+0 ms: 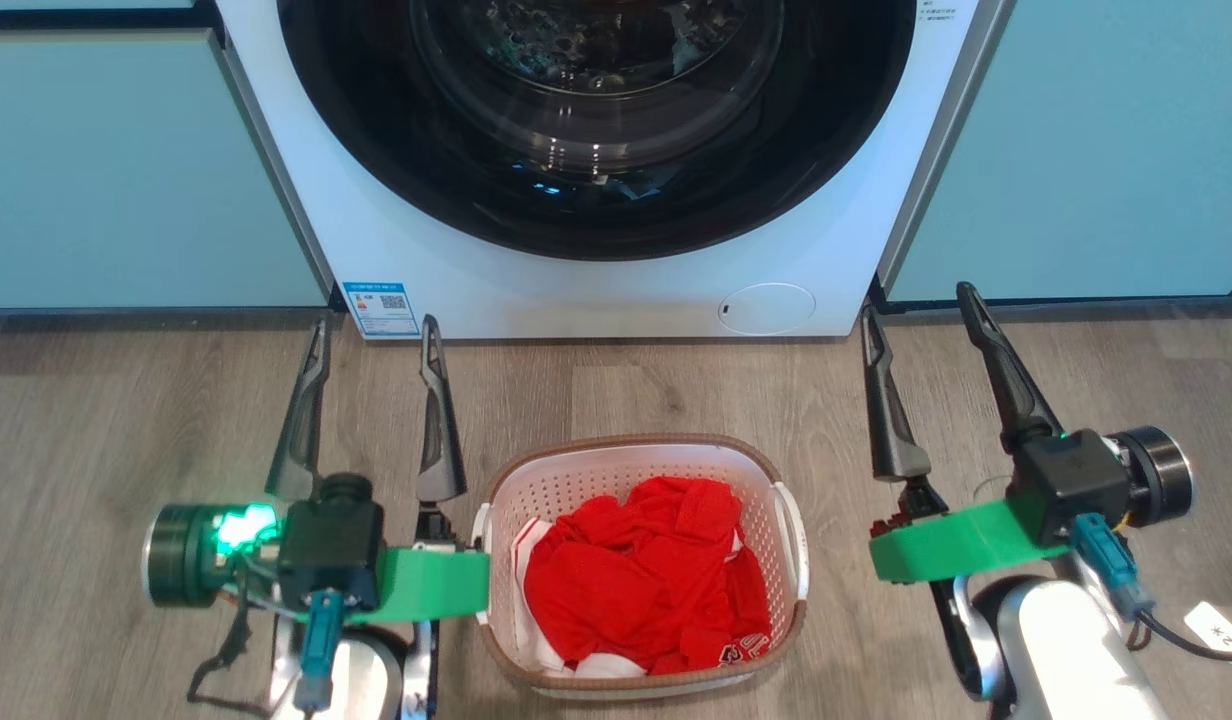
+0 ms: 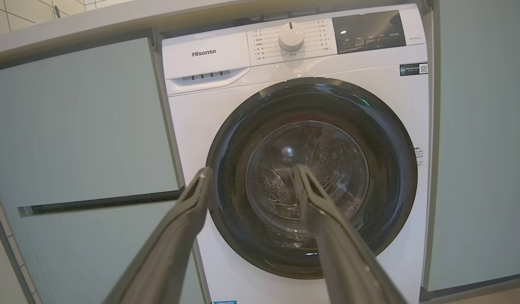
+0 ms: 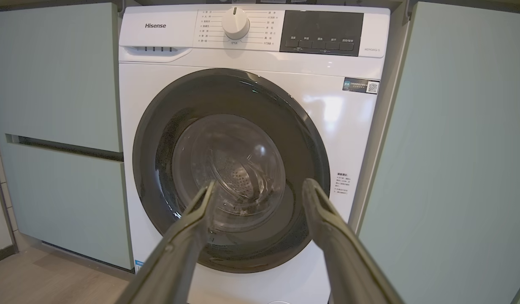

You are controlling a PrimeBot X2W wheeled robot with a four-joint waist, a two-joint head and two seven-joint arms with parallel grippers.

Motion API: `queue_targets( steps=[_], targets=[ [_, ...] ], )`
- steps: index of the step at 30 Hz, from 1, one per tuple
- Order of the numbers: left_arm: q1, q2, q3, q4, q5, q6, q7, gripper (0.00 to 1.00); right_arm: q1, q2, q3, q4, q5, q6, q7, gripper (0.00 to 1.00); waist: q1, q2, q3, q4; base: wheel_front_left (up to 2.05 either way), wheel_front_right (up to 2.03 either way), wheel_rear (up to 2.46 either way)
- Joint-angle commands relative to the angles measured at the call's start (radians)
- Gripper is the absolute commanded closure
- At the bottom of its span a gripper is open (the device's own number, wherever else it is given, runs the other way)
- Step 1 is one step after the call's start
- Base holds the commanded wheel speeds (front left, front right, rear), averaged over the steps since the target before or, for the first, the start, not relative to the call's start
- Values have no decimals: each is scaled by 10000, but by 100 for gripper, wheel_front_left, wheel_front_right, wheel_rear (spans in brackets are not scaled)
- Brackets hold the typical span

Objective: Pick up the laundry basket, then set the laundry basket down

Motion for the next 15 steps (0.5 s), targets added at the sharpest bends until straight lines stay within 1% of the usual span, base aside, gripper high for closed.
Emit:
queue_targets(
  steps=[1, 2, 4, 6, 11, 15],
  targets=[
    [-489, 124, 203, -480, 236, 154, -113, 0, -349, -82, 227, -431, -206, 71, -128, 0, 0, 0, 2, -1, 0, 0, 0],
    [-483, 110, 171, -472, 98, 156, -124, 0, -330, -82, 181, -418, -118, 71, -139, 0, 0, 0, 5, -3, 0, 0, 0],
    [-459, 45, 183, -347, -352, -85, -124, 0, -296, -82, 91, -331, 104, 71, -139, 0, 0, 0, 12, -5, 0, 0, 0],
    [-411, -62, 294, -122, -802, -472, -124, 0, -258, -82, 69, -221, 289, 71, -139, 0, 0, 0, 11, -6, 0, 0, 0],
    [-238, -365, 754, 1055, -1653, -1591, -124, 0, -113, -82, -40, 324, 751, 71, -139, 0, 0, 0, 17, -22, 0, 0, 0],
    [-195, -511, 1037, 1978, -1784, -2089, -124, 0, -51, -82, -99, 981, 852, 71, -139, 0, 0, 0, 31, -49, 0, 0, 0]
  ],
)
